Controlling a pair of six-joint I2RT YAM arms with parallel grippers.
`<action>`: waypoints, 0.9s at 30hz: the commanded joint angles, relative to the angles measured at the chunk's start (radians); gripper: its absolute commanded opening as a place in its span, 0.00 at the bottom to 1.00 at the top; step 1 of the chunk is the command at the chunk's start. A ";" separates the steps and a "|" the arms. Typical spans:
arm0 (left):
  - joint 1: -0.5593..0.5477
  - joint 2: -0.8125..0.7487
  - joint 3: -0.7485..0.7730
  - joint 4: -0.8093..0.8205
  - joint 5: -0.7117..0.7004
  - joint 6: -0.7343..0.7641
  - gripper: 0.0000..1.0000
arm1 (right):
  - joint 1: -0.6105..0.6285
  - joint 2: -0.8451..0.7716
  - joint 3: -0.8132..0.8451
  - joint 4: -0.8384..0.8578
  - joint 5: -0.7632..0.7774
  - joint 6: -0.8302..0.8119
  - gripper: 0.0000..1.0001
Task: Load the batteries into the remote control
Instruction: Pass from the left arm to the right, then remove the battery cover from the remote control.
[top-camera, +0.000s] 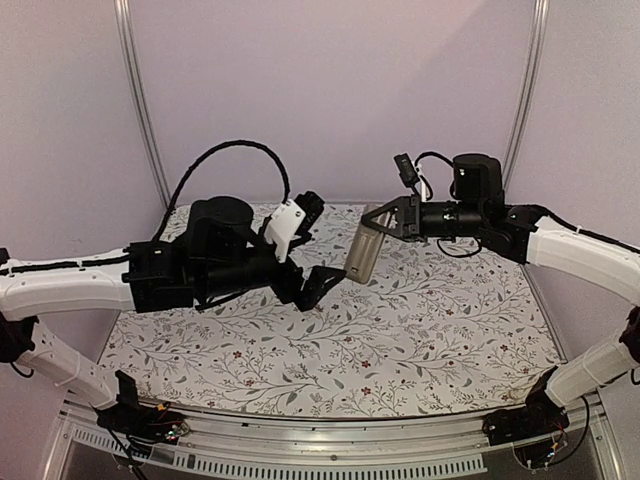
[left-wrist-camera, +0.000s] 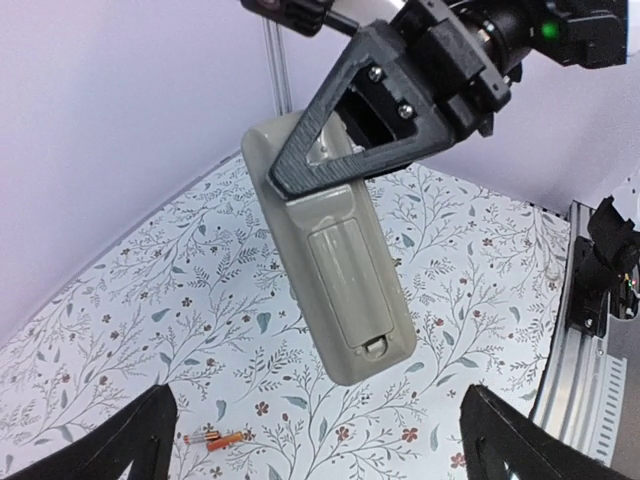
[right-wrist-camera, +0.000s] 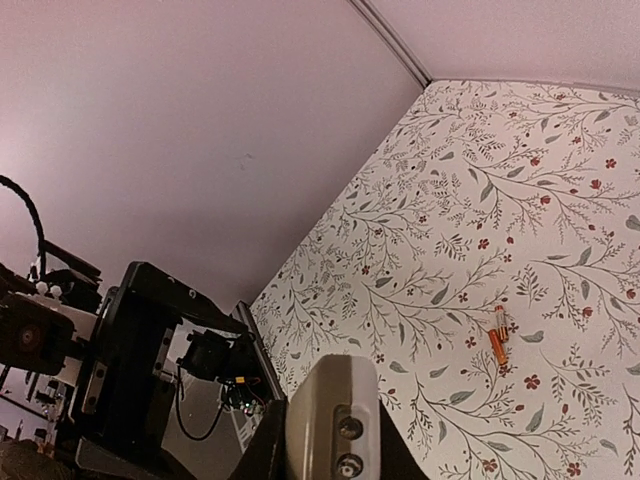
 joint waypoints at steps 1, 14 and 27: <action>0.009 -0.113 -0.094 0.002 0.066 0.239 0.99 | -0.012 0.047 0.030 -0.015 -0.171 0.036 0.00; -0.103 -0.099 -0.146 -0.045 0.089 0.700 0.68 | -0.005 0.207 0.053 0.004 -0.332 0.140 0.00; -0.105 0.014 -0.075 -0.076 0.084 0.806 0.46 | 0.034 0.265 0.057 0.016 -0.357 0.172 0.00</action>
